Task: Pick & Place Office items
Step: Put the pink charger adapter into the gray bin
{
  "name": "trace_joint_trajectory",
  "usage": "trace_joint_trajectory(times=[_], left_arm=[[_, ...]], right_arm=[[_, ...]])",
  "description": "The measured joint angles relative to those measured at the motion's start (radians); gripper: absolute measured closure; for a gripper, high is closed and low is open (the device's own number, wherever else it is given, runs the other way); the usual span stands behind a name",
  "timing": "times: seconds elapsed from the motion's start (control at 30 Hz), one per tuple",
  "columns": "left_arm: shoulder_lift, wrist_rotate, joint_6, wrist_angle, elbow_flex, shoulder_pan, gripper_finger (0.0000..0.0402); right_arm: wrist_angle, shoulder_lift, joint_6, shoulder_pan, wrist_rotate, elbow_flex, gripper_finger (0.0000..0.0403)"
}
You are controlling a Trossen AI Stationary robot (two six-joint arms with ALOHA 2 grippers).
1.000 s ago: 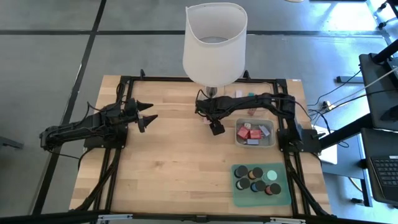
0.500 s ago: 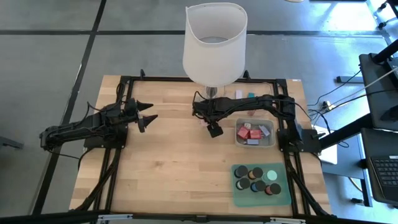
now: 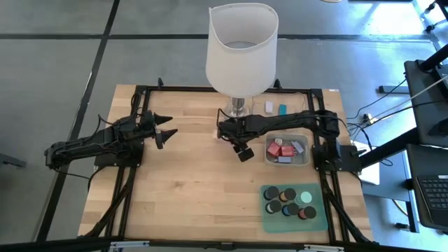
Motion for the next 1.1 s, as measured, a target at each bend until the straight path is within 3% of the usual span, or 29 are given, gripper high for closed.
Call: trace_joint_trajectory(times=[0.23,0.4,0.63,0.97,1.1], left_arm=[[0.0,0.0,0.0,0.0,0.0,0.0,0.0054],[0.0,0.0,0.0,0.0,0.0,0.0,0.0054],[0.0,0.0,0.0,0.0,0.0,0.0,0.0054],[0.0,0.0,0.0,0.0,0.0,0.0,0.0054],[0.0,0.0,0.0,0.0,0.0,0.0,0.0054]], right_arm=[[-0.015,-0.025,0.044,0.055,0.043,0.0,0.0295],[0.024,-0.025,0.017,0.064,0.038,0.0,0.0299],[0.106,-0.025,-0.135,0.03,-0.012,0.0,0.0227],[0.132,-0.024,-0.386,0.014,0.007,0.0,0.0103],[0.128,-0.033,-0.572,0.012,-0.099,0.0,0.0082]])
